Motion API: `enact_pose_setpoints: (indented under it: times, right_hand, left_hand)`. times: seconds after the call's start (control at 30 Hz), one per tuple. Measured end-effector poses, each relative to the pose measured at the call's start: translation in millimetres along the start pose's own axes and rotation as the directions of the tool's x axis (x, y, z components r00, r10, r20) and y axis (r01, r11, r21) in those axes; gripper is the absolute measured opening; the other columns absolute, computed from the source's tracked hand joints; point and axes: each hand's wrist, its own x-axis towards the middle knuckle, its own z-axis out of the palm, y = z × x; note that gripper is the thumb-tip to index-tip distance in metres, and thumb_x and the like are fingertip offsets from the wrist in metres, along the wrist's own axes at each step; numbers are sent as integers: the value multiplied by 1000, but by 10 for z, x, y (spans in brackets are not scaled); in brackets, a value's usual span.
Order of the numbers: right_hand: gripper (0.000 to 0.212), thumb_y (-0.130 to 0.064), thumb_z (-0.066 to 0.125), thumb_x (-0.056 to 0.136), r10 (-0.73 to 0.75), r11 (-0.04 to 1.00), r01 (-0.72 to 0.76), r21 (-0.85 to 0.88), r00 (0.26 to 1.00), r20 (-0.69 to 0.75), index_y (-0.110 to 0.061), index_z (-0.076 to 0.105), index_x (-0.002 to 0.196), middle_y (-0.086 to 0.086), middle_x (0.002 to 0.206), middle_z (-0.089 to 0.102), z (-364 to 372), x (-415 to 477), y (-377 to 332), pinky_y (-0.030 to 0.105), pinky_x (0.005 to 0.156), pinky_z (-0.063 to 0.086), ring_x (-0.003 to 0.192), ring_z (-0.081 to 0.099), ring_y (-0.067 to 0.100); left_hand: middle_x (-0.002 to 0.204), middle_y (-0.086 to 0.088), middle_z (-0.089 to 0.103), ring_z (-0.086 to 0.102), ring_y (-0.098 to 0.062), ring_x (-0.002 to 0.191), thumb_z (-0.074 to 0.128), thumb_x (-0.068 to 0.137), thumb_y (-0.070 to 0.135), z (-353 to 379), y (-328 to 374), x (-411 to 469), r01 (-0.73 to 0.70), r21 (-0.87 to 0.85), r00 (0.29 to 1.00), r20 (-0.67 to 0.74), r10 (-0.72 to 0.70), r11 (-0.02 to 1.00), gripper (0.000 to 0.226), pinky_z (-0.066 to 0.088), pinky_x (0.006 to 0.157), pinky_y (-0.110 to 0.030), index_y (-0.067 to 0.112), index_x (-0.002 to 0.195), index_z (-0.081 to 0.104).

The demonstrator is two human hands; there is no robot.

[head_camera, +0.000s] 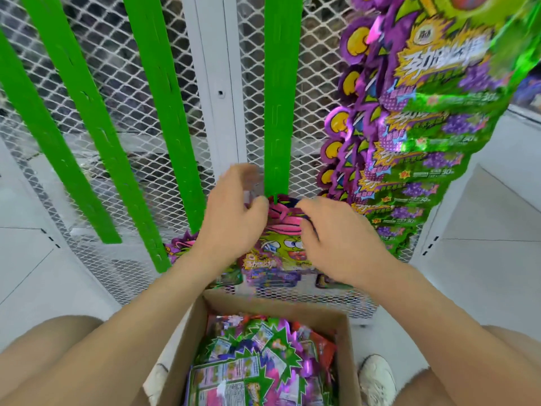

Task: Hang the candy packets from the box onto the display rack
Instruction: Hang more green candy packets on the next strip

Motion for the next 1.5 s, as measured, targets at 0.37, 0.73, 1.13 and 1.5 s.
enact_pose_setpoints:
  times: [0.37, 0.73, 1.13, 1.5]
  right_hand:
    - [29, -24, 76, 89, 240, 894, -52, 445, 894, -379, -34, 59, 110, -15, 92, 74, -60, 359, -26, 45, 86, 55, 90, 72, 16]
    - [25, -9, 69, 93, 275, 829, -27, 558, 889, -366, -19, 47, 98, -8, 74, 51, -141, 333, -160, 21, 57, 32, 59, 47, 10]
    - [23, -18, 66, 92, 224, 907, -120, 404, 949, -222, -29, 47, 97, -5, 71, 55, -51, 236, -101, 40, 64, 40, 66, 50, 21]
    - [15, -9, 67, 87, -64, 991, 104, 81, 916, -396, -12, 66, 101, 3, 92, 65, 20, -77, -50, 42, 82, 50, 89, 59, 26]
  left_hand:
    - [81, -23, 63, 60, -27, 73, 55, 101, 52, -82, 139, 335, 78, -232, 980, 197, -32, 969, 46, 50, 79, -52, 10, 87, 67]
    - [80, 0, 80, 72, -18, 78, 58, 109, 32, -125, 228, 220, 184, -336, 967, 231, -108, 924, 35, 53, 83, -34, 18, 86, 80]
    - [67, -14, 62, 56, -26, 64, 51, 108, 42, -44, 79, 138, -42, -81, 985, 165, 55, 996, 46, 48, 66, -46, 9, 79, 63]
    - [126, -15, 55, 51, -37, 116, 70, 83, 4, 20, -79, -344, -386, 434, 886, -71, 458, 814, 44, 43, 93, -48, 8, 126, 61]
